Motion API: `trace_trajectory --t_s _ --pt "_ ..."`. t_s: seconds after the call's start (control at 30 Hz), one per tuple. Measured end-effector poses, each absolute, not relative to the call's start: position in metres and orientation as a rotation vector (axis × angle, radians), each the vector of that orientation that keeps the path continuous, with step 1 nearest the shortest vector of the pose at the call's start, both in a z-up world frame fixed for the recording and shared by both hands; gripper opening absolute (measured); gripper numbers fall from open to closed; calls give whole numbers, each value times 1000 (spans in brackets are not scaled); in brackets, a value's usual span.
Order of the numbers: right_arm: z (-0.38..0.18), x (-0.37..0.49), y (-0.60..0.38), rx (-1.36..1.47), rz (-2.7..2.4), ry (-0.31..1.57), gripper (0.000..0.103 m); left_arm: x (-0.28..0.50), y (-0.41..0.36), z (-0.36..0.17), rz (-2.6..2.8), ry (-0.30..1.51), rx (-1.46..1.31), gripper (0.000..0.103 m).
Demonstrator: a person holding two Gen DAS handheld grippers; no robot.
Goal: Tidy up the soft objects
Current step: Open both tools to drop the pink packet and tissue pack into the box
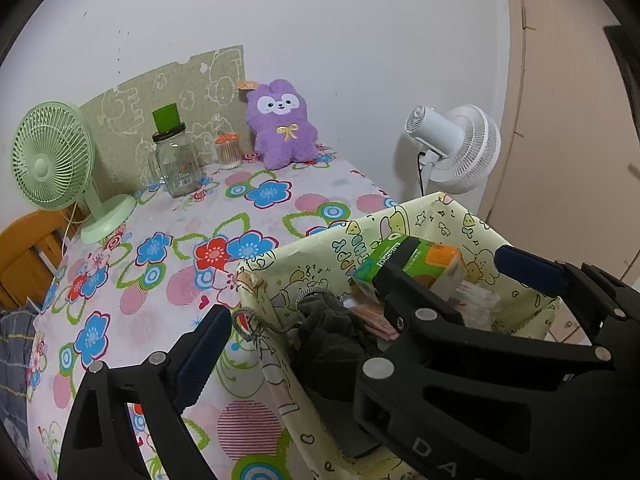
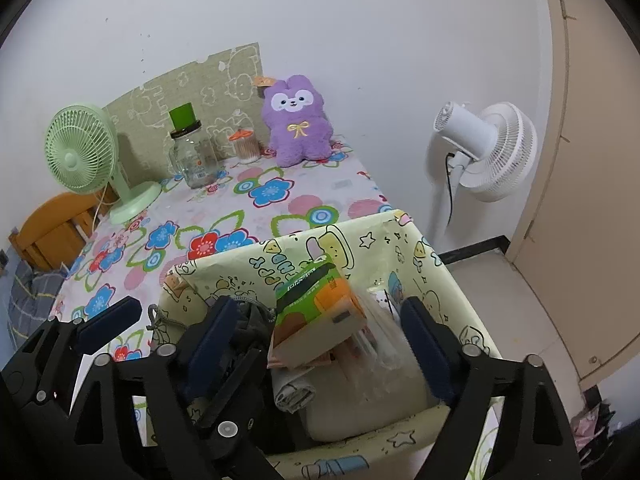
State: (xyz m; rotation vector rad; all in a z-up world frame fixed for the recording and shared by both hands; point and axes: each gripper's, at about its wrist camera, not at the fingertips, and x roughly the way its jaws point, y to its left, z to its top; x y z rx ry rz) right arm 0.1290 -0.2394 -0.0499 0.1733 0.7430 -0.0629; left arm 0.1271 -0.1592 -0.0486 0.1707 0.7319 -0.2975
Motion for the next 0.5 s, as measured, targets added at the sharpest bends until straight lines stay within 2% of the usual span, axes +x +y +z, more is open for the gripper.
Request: trace_trajectory --t_s 0.5 --pt "-29 100 -220 145 -53 688 89 98 -136 -30 -290 677 147 95"
